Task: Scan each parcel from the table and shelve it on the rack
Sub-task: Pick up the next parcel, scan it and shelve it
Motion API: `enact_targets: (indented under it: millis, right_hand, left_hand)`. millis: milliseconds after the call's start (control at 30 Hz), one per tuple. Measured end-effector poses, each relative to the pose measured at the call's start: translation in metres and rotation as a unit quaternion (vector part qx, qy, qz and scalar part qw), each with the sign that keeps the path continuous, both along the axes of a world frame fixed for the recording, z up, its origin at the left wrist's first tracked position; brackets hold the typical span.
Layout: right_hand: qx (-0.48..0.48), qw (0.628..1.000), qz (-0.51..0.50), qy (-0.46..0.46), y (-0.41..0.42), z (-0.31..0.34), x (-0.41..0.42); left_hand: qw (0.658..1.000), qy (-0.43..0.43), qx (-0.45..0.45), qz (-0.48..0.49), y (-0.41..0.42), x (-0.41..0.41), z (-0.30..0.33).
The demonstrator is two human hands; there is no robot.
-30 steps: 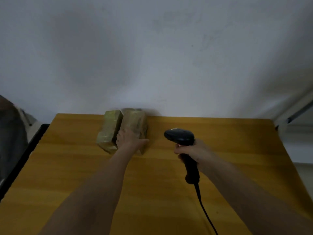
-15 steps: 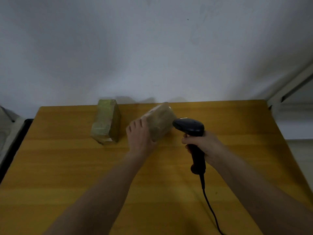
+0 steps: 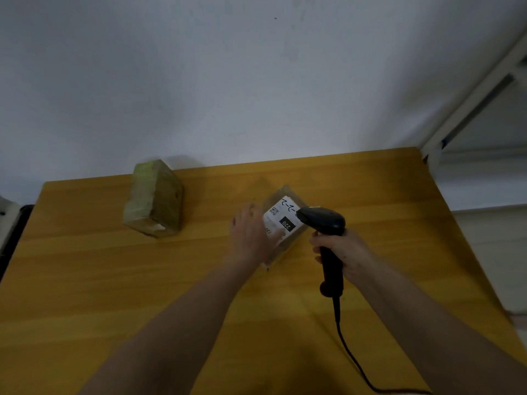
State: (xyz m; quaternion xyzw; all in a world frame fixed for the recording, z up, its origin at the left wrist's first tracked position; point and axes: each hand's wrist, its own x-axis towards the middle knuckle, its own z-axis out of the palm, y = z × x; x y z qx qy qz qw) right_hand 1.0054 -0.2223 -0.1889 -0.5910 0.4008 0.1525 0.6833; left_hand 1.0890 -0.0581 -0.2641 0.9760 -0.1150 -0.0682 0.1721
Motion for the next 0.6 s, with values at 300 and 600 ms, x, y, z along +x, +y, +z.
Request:
enact_targets:
  millis: [300, 600]
  right_hand:
    - [0.029, 0.999, 0.025, 0.038, 0.007, -0.019, -0.005]
    - [0.045, 0.991, 0.114, 0.056, -0.001, -0.019, -0.021]
  left_hand:
    - [0.914, 0.377, -0.091, 0.119, 0.016, -0.005, -0.012]
    - [0.912, 0.370, -0.117, 0.134, 0.004, -0.028, -0.002]
